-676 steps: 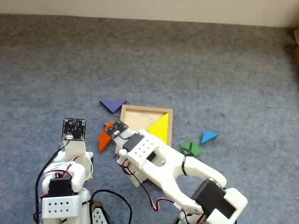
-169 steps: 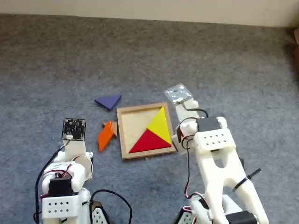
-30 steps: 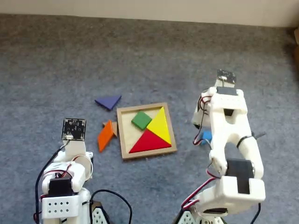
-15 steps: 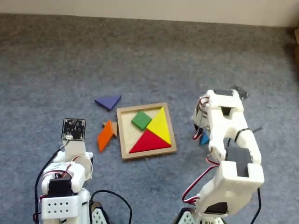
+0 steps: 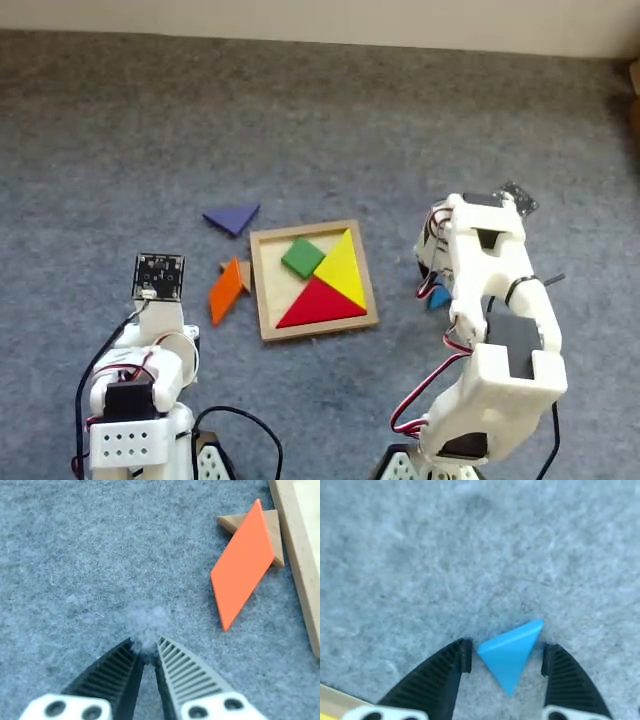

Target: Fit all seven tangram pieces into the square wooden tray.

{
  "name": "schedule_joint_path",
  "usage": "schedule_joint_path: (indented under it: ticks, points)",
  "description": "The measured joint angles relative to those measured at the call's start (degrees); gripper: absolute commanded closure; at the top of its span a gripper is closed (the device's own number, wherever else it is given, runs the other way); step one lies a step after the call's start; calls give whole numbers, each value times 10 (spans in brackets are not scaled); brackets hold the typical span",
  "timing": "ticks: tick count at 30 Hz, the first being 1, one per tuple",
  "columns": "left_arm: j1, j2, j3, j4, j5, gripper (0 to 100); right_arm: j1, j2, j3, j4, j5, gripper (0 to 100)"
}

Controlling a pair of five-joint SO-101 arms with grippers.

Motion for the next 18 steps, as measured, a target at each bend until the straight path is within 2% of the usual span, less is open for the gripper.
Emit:
schedule_joint_path:
  ticks: [4,10,18]
  points:
    - [0,0,0,0,0,995,5,0,0,0,0,800]
    - [0,0,0,0,0,995,18,0,1,1,0,923]
    - [0,0,0,0,0,995,24,-1,2,2,0,932]
